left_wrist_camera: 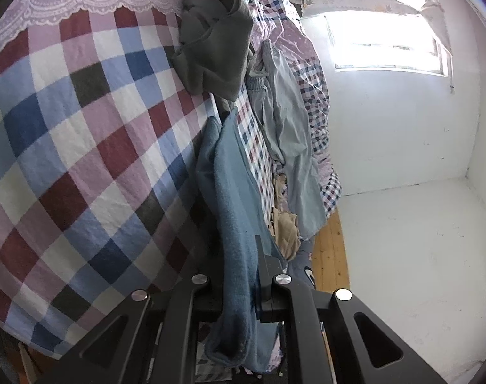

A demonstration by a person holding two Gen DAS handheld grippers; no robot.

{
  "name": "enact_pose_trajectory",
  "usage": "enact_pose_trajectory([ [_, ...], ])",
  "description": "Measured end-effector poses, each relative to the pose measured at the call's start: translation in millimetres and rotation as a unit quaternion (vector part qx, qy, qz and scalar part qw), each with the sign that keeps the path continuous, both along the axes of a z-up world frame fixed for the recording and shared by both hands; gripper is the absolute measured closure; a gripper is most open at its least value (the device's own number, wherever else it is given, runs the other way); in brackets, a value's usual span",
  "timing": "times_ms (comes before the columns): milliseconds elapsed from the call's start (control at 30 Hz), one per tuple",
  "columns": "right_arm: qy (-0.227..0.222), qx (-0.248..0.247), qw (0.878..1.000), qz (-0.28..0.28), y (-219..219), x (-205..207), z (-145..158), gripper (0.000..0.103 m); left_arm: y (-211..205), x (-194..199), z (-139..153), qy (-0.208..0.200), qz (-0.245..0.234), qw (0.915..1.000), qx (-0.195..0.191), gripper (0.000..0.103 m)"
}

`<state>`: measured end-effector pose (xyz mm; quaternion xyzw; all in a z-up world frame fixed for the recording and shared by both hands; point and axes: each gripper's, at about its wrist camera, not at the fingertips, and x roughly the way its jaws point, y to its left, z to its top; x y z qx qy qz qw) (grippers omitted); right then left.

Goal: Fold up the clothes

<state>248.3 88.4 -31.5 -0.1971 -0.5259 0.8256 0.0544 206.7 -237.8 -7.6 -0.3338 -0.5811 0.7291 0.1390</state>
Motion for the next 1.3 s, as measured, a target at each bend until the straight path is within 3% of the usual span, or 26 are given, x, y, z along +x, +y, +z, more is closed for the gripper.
enact_pose_trajectory([
  [367, -0.001, 0.082, 0.997, -0.007, 57, 13, -7, 0.046, -2, 3, -2, -0.01, 0.011, 0.9999, -0.001, 0.093],
  [700, -0.002, 0.103, 0.994, -0.038, 98, 26, -10, 0.046, -7, 5, -2, -0.014, 0.028, 0.9995, -0.001, 0.093],
  [967, -0.006, 0.124, 0.992, -0.031, 108, 34, -11, 0.047, -6, 8, -1, -0.013, 0.029, 0.9995, -0.005, 0.093],
  [1300, -0.031, 0.139, 0.99, -0.007, 105, 38, -19, 0.074, -4, 9, -5, -0.026, 0.014, 0.9995, -0.013, 0.094],
])
